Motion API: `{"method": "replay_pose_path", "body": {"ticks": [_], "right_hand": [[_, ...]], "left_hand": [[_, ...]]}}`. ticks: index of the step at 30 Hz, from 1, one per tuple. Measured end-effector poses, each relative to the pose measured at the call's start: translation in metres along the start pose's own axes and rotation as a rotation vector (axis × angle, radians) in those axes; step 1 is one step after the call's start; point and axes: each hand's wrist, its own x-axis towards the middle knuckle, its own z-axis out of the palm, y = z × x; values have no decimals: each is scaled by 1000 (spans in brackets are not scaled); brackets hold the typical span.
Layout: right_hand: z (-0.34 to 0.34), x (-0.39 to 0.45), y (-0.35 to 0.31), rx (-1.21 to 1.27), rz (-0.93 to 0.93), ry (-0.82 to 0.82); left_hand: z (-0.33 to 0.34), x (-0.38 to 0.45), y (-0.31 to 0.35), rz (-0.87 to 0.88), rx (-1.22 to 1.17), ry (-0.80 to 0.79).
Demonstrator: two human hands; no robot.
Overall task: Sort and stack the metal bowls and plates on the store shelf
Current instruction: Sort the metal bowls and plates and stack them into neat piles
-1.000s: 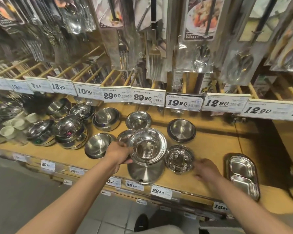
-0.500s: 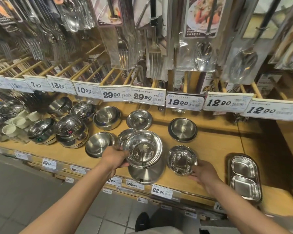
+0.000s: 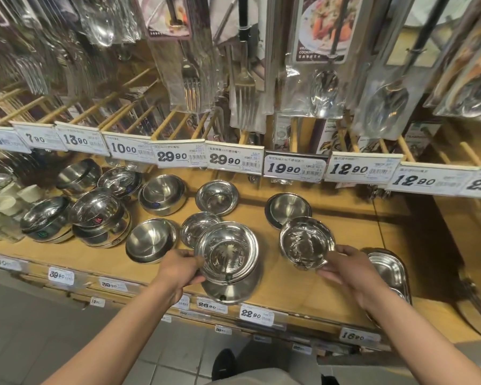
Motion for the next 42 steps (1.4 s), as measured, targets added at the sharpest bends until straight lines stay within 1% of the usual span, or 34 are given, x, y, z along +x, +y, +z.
{"method": "replay_pose_path", "body": {"ticks": [4, 9, 13, 15, 19, 23, 27, 35, 38, 40, 42], "right_hand": [[4, -5, -6, 23, -11, -25], [17, -9, -1, 7, -25, -41], [39, -15, 8, -29, -13, -88], [55, -18, 13, -61, -25, -107], [87, -19, 23, -184, -44, -210], [116, -16, 30, -281, -12, -252], [131, -4, 38, -392, -9, -169], [146, 9, 47, -629, -155, 1], [147, 15, 50, -859, -208, 48], [145, 17, 54, -876, -148, 40], [145, 18, 57, -843, -82, 11]], "left_hand": [[-14, -2, -2, 8, -47, 0], [-53, -2, -10, -19, -114, 71], [-81, 3, -16, -33, -153, 131], [-90, 3, -18, -36, -176, 149], [-106, 4, -28, -50, -210, 190], [-121, 4, -43, -66, -234, 227], [-135, 5, -57, -81, -221, 273], [-143, 16, -74, -117, -210, 277], [-141, 23, -77, -125, -178, 265], [-139, 27, -79, -130, -153, 254], [-136, 29, -80, -130, -133, 250]]}}
